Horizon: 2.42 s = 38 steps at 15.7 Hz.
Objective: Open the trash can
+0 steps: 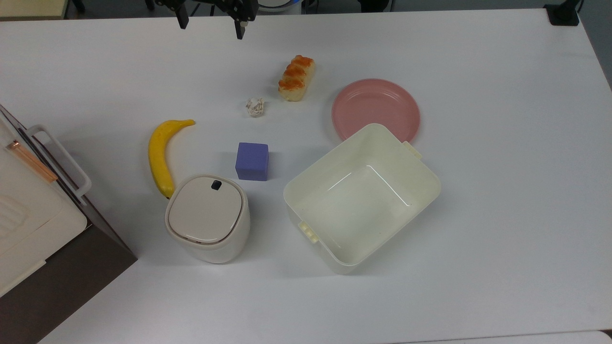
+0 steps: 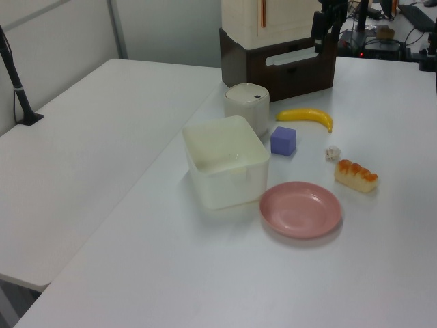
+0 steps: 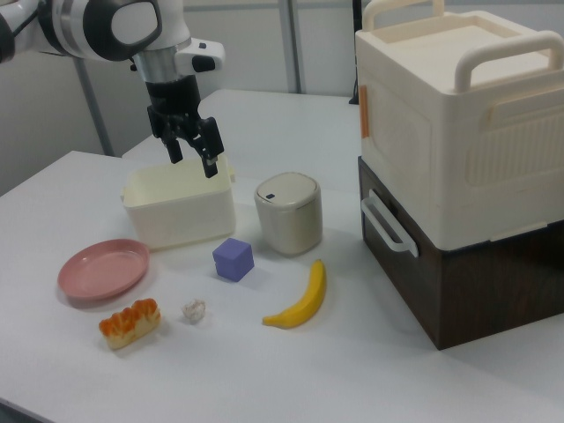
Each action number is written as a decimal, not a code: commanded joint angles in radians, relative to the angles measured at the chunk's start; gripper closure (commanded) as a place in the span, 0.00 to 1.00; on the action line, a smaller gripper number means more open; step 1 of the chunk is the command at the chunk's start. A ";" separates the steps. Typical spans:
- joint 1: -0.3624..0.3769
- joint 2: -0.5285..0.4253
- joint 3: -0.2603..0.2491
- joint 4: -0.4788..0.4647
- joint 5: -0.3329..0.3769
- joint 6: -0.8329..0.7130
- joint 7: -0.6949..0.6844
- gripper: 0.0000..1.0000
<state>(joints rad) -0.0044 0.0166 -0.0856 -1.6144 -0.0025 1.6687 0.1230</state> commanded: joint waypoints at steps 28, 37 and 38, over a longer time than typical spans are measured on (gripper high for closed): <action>0.015 -0.037 -0.014 -0.038 -0.019 0.000 -0.063 0.00; 0.018 -0.037 -0.013 -0.045 -0.022 0.000 -0.066 0.00; 0.018 -0.037 -0.011 -0.050 -0.024 0.000 -0.066 0.00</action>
<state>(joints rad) -0.0041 0.0143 -0.0875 -1.6160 -0.0043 1.6687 0.0794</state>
